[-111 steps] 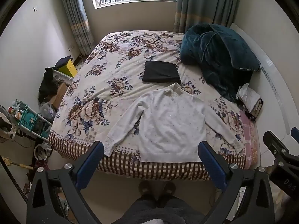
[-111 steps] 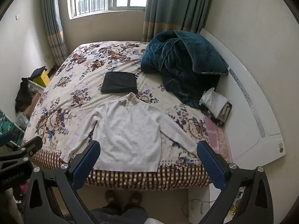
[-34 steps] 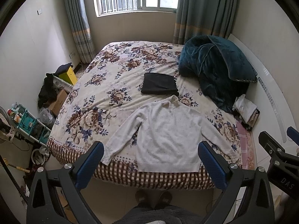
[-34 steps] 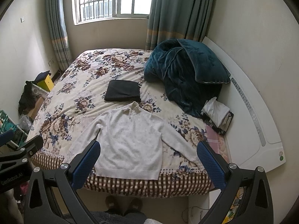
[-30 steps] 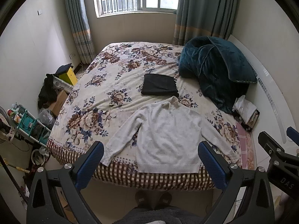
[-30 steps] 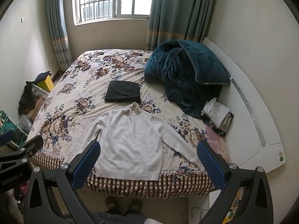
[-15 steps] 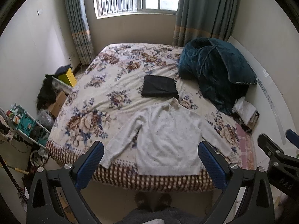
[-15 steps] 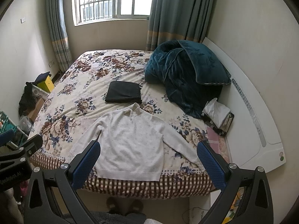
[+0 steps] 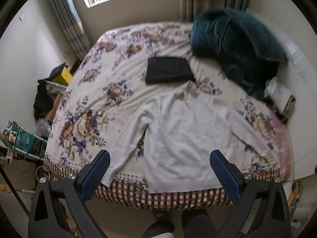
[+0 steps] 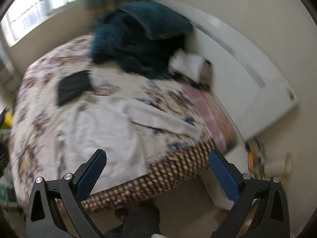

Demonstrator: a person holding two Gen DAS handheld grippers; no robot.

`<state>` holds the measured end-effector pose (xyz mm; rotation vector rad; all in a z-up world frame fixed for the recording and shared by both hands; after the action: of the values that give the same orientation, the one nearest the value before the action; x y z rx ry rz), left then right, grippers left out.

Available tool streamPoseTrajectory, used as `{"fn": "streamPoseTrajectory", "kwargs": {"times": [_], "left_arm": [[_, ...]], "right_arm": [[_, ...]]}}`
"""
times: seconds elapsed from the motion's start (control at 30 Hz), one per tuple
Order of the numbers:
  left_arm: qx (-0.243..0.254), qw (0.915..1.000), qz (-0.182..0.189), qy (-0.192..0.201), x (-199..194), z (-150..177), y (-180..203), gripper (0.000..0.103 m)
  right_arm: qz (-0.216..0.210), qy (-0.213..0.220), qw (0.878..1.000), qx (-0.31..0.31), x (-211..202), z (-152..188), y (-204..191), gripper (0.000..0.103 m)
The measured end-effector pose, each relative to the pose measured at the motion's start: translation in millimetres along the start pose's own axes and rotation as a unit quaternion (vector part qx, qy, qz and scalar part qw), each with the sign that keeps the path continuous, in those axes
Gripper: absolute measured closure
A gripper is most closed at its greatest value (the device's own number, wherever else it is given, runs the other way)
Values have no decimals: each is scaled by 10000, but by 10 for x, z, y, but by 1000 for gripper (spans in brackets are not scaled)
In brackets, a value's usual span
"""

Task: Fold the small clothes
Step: 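Lower the right tool and grasp the white sweater's sleeve cuff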

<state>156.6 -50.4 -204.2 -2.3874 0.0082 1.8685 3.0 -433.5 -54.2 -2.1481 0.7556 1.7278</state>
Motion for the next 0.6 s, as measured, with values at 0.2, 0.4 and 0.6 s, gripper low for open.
{"fn": "streamPoseTrajectory", "kwargs": {"times": [0.2,0.4,0.6], "left_arm": [[-148,9977,-356,-557,846,-326,431,0],[-218,9903,-568,-1247,1733,-540,821,0],[-395,9797,-724,-1826,2769,-606,1134,0]], "right_arm": [[273,-682,9909,1125,1555,-148,1122,0],[-121,-1495,9616,2299,3259,-305,2075,0],[-988,-2082,8861,4022,4725,-180,2483,0]]}}
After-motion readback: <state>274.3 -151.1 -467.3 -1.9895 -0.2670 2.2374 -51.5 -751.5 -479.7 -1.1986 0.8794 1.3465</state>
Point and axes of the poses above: each gripper's, at about its wrist camera, not at the fingertips, and x roughly the way its jaws point, y to its right, z to its underside, the point moved 6 cm from there along x, roughly the way its jaws point, and after that the axes turned 12 degrees about -y, right-handed, at the moved point
